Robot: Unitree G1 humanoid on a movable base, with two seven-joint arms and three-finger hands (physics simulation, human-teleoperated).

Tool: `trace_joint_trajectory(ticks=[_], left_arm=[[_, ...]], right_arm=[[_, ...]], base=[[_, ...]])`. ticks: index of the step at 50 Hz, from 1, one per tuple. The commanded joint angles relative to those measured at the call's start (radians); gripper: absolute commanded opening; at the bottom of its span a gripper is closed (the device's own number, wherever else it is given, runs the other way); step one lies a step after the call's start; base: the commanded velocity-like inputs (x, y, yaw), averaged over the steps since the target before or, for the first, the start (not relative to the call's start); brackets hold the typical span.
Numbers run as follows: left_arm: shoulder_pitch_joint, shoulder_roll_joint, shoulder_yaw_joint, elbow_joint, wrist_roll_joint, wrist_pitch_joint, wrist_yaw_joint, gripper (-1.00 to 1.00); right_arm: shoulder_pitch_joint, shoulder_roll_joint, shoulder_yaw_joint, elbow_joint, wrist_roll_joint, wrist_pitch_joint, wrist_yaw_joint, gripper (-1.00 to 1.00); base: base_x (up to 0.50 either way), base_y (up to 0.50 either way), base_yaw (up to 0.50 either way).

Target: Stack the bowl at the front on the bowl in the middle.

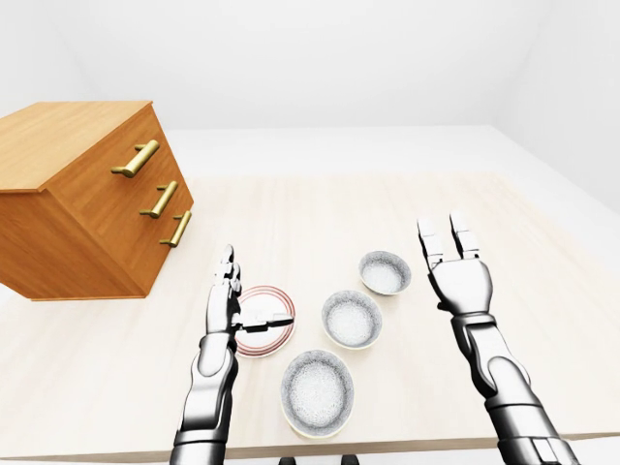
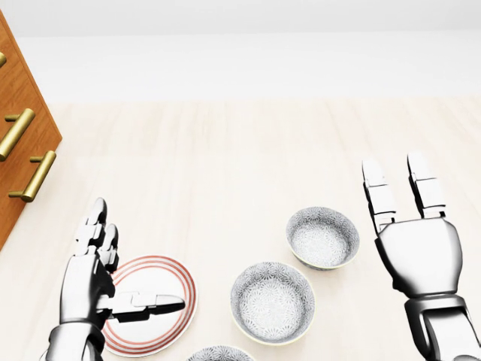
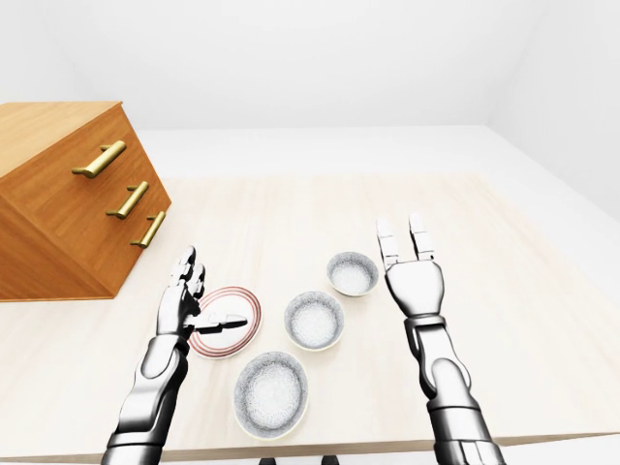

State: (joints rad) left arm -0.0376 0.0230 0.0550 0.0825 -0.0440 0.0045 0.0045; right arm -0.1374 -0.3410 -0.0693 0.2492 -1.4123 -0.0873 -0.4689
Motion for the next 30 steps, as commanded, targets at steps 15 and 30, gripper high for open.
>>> trace_joint_trajectory(ticks=[15, 30], left_arm=[[-0.003, 0.001, 0.002, 0.002, -0.004, 0.008, 0.005, 1.0], [-0.004, 0.001, 0.001, 0.014, -0.003, -0.002, 0.006, 1.0]], right_arm=[[-0.169, 0.0, 0.133, 0.442, -0.113, 0.0, -0.055, 1.0], [-0.266, 0.026, 0.176, 0.605, -0.092, 0.0, -0.055, 1.0]], base=[[0.0, 0.0, 0.0], [0.0, 0.0, 0.0]])
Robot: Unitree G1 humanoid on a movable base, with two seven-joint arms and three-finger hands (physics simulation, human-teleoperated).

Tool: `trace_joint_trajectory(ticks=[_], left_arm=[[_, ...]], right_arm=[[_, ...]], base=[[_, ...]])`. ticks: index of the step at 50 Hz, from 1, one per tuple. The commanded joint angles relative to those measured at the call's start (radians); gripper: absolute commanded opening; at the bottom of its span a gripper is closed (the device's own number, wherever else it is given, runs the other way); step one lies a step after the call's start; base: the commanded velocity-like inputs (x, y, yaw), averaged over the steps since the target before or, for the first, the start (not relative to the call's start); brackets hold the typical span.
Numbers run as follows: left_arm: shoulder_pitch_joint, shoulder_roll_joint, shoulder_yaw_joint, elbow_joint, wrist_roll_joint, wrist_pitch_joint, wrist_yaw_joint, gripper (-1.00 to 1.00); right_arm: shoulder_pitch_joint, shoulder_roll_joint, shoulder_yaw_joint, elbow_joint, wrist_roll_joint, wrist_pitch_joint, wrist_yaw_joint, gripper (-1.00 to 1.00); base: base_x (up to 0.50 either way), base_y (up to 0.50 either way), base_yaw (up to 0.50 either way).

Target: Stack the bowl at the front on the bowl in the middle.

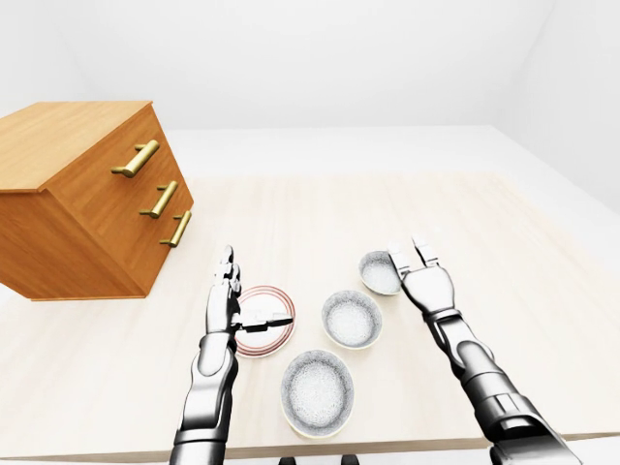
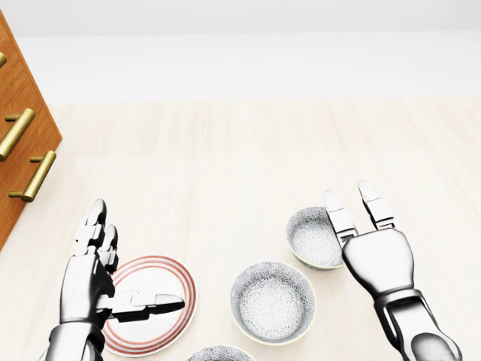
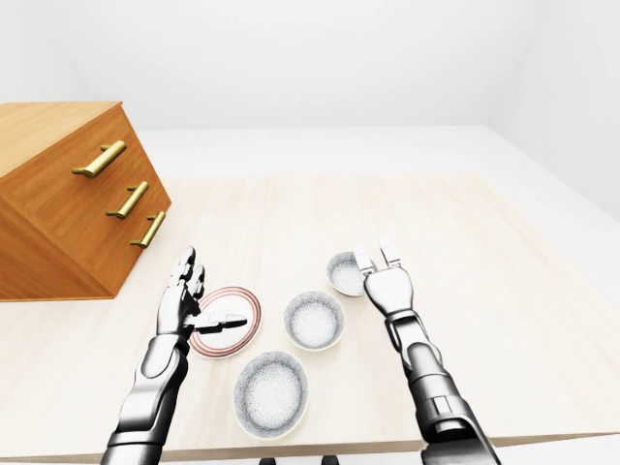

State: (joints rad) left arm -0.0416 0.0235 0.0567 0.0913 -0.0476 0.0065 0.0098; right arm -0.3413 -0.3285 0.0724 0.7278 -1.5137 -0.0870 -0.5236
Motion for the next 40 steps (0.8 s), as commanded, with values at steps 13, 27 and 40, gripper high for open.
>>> trace_joint_trajectory(ticks=[13, 27, 40], left_arm=[[0.003, 0.0, -0.001, -0.005, 0.003, 0.001, 0.002, 1.0], [0.009, -0.001, -0.002, -0.011, 0.006, -0.002, 0.0, 1.0], [0.008, -0.002, -0.004, -0.011, 0.01, -0.006, 0.001, 1.0]], right_arm=[[-0.139, 0.02, 0.04, 0.174, 0.008, 0.0, 0.0, 1.0], [-0.123, 0.051, 0.05, 0.198, 0.042, 0.0, 0.0, 1.0], [-0.059, 0.075, 0.028, 0.119, 0.146, 0.0, 0.0, 1.0]], base=[[0.0, 0.0, 0.0], [0.0, 0.0, 0.0], [0.0, 0.0, 0.0]])
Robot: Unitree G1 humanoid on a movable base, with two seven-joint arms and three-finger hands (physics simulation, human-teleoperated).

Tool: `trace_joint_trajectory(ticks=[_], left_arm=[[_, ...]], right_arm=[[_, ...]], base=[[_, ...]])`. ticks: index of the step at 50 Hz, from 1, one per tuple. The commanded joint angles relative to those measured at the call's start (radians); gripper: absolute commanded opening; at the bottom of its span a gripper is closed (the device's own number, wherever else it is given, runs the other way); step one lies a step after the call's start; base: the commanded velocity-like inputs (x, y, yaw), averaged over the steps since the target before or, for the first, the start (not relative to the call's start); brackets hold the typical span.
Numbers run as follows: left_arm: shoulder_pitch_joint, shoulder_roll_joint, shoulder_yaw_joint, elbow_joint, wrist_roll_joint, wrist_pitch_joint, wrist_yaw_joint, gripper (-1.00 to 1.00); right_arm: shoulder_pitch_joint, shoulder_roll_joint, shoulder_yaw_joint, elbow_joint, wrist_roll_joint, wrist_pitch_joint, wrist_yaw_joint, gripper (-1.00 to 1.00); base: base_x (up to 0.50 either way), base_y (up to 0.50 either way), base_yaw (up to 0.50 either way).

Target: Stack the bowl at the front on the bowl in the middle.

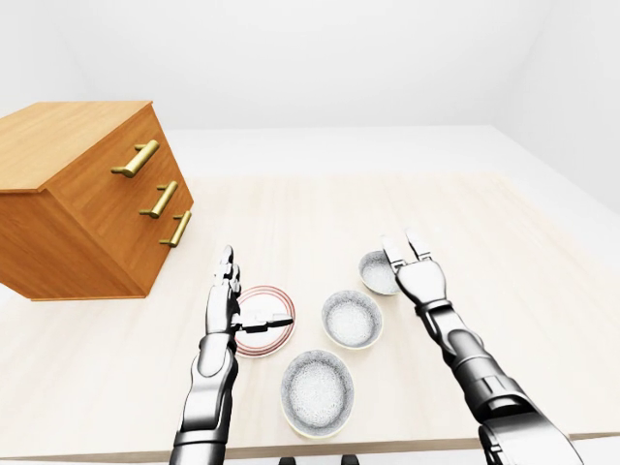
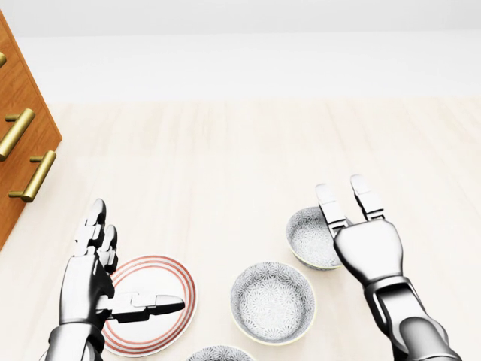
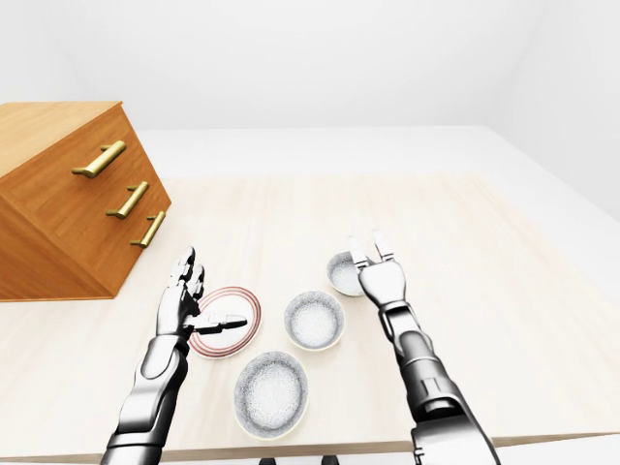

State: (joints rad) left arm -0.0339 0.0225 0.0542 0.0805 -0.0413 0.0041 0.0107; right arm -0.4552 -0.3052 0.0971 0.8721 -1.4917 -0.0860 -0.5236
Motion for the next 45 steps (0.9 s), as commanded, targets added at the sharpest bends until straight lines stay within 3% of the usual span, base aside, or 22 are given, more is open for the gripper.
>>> trace_joint_trajectory(ticks=[1, 7, 8, 9, 16, 19, 26, 27, 32, 34, 36, 39, 45], left_arm=[[0.001, -0.001, -0.002, -0.003, 0.004, -0.002, 0.0, 1.0], [0.0, 0.0, -0.001, 0.005, 0.003, -0.007, -0.001, 1.0], [0.002, -0.001, -0.002, 0.002, 0.003, -0.005, 0.0, 1.0], [0.001, 0.0, 0.0, 0.006, 0.003, -0.009, 0.0, 1.0], [0.001, 0.0, 0.0, 0.017, 0.006, -0.021, 0.0, 1.0], [0.002, 0.0, -0.001, 0.006, 0.006, -0.011, 0.002, 1.0], [-0.001, 0.001, 0.001, 0.015, 0.005, -0.017, 0.001, 1.0], [-0.001, 0.0, 0.002, 0.006, 0.003, -0.008, 0.003, 1.0], [-0.003, 0.001, 0.004, 0.002, 0.004, -0.007, 0.009, 1.0], [-0.005, 0.001, 0.005, 0.011, 0.003, -0.016, 0.009, 1.0], [-0.002, 0.001, 0.003, -0.005, 0.003, -0.002, 0.01, 1.0], [-0.002, 0.001, 0.004, -0.004, 0.003, -0.002, 0.011, 1.0], [-0.001, 0.001, 0.004, 0.005, 0.004, -0.014, 0.011, 1.0]], right_arm=[[0.057, 0.054, -0.001, -0.03, 0.138, -0.001, 0.0, 1.0], [0.053, 0.056, 0.002, -0.007, 0.162, -0.001, 0.0, 1.0], [0.05, 0.058, 0.008, 0.007, 0.157, -0.001, 0.0, -0.28], [0.041, 0.06, 0.014, 0.034, 0.151, -0.001, 0.0, -1.0], [0.032, 0.058, 0.026, 0.067, 0.14, -0.001, 0.0, -1.0], [0.038, 0.058, 0.023, 0.056, 0.148, -0.001, 0.0, -1.0], [0.039, 0.066, 0.03, 0.061, 0.147, -0.001, 0.0, -1.0], [0.034, 0.065, 0.029, 0.071, 0.148, -0.001, 0.0, -1.0], [0.015, 0.054, 0.018, 0.075, 0.159, -0.001, 0.0, -1.0], [-0.001, 0.046, 0.001, 0.059, 0.175, -0.001, 0.0, -1.0], [-0.02, 0.033, -0.013, 0.048, 0.185, -0.001, 0.0, -1.0], [-0.047, 0.019, -0.03, 0.042, 0.205, -0.001, 0.0, -1.0], [-0.126, 0.001, -0.032, 0.13, 0.216, -0.001, 0.0, -1.0]], base=[[0.0, 0.0, 0.0], [0.0, 0.0, 0.0], [0.0, 0.0, 0.0], [0.0, 0.0, 0.0], [0.0, 0.0, 0.0], [0.0, 0.0, 0.0], [0.0, 0.0, 0.0], [0.0, 0.0, 0.0], [0.0, 0.0, 0.0], [0.0, 0.0, 0.0], [0.0, 0.0, 0.0], [0.0, 0.0, 0.0], [0.0, 0.0, 0.0]])
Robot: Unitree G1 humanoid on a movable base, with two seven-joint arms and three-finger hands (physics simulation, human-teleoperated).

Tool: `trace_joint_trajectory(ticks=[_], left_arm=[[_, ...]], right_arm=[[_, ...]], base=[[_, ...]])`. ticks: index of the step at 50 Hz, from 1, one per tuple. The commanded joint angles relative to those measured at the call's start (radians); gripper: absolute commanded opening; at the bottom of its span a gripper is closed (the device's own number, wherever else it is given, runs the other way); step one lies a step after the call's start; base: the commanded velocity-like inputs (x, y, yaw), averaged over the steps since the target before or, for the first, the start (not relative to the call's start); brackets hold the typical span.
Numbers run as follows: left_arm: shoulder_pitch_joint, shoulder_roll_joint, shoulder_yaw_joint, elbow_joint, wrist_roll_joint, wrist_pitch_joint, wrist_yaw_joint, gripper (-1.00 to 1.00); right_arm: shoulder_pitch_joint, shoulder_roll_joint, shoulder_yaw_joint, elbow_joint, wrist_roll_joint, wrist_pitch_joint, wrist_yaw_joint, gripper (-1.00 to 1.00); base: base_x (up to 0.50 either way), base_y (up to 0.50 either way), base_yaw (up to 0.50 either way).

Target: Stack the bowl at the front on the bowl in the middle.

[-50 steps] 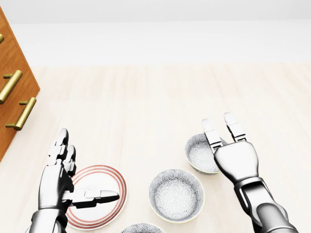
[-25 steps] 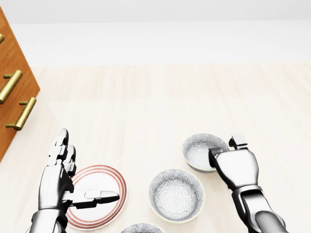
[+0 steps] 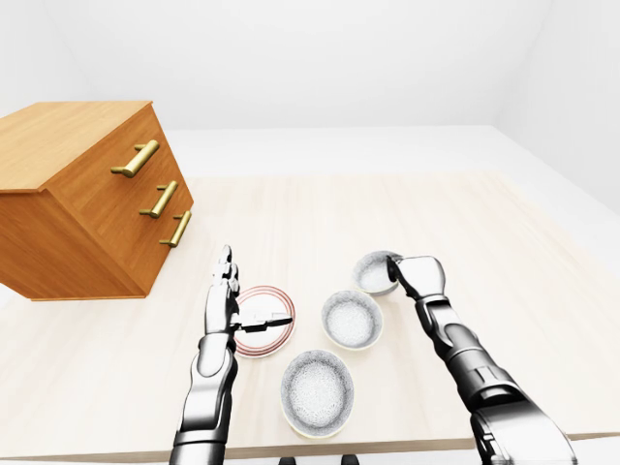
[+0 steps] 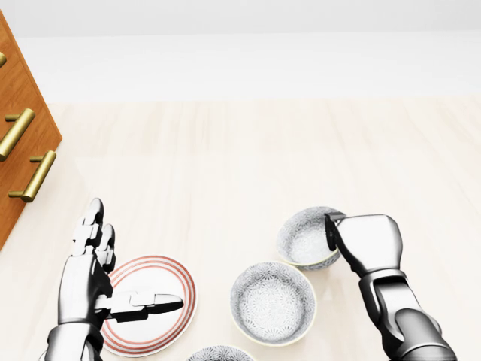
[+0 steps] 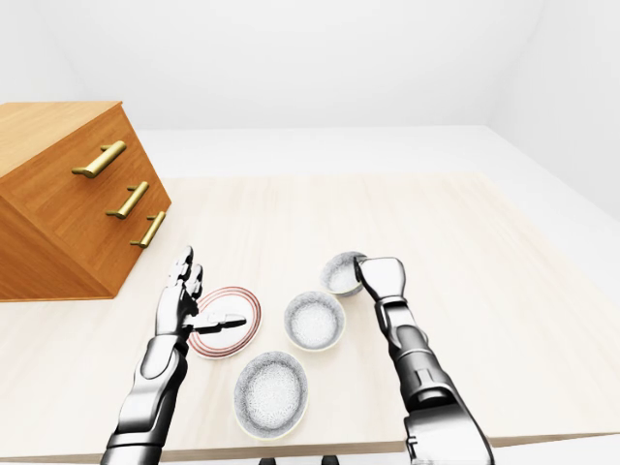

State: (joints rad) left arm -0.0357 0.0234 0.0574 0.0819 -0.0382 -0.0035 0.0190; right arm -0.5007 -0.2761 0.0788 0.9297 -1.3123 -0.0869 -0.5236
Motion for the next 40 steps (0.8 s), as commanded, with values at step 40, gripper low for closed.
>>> trace_joint_trajectory(ticks=[40], left_arm=[[0.007, 0.0, 0.002, 0.0, 0.008, -0.014, 0.004, 1.0]], right_arm=[[0.128, 0.047, -0.158, -0.626, 0.559, 0.0, 0.342, -1.0]], base=[[0.0, 0.0, 0.0]])
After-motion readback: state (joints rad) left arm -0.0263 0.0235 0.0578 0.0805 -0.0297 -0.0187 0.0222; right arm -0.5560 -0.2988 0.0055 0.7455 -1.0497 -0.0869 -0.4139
